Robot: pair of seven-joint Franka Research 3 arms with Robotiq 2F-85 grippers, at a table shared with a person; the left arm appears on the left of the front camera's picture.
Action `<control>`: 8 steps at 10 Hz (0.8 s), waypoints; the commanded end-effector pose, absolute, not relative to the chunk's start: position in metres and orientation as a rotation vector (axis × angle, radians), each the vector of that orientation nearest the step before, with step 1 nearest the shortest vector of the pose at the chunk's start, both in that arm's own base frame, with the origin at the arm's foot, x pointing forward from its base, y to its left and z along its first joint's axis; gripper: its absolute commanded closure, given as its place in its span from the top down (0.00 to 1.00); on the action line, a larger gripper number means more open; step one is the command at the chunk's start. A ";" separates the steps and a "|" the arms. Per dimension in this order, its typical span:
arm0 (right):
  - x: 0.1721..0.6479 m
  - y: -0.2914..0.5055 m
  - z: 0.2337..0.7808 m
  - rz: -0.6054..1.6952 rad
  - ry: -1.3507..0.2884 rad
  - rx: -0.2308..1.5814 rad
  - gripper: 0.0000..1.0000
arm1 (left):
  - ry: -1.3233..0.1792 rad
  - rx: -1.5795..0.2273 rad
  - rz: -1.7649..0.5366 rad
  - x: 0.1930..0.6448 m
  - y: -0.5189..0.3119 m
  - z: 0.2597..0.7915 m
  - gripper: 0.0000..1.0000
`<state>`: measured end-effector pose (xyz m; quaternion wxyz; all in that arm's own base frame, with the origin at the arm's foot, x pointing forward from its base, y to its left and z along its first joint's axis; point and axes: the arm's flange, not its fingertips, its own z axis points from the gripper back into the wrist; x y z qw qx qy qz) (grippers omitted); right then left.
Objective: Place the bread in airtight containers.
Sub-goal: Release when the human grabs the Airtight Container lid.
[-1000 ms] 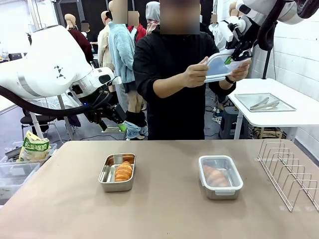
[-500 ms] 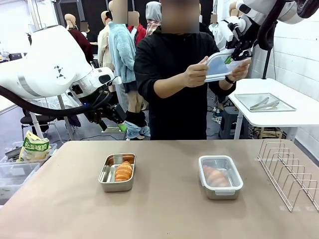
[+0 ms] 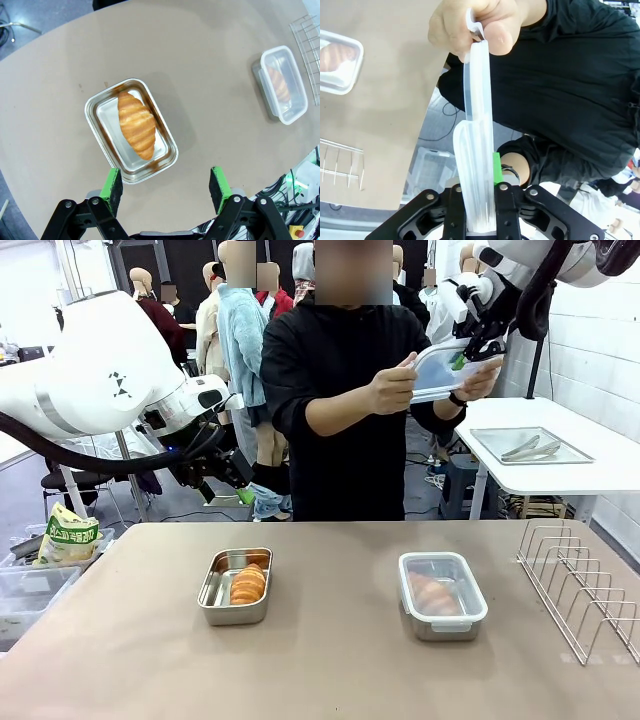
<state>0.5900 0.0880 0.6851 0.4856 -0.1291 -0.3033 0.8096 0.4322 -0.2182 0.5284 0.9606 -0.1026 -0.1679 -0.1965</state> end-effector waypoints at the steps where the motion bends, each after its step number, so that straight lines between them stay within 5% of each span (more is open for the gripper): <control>1: 0.584 0.087 0.684 1.998 -0.757 -0.312 0.57 | -0.342 -0.199 -0.392 0.431 -0.217 0.529 0.90; 3: 0.582 0.087 0.684 2.001 -0.753 -0.317 0.95 | -0.342 -0.199 -0.392 0.431 -0.217 0.529 0.90; 8: 0.581 0.086 0.684 1.982 -0.753 -0.317 1.00 | -0.342 -0.199 -0.392 0.431 -0.217 0.529 0.90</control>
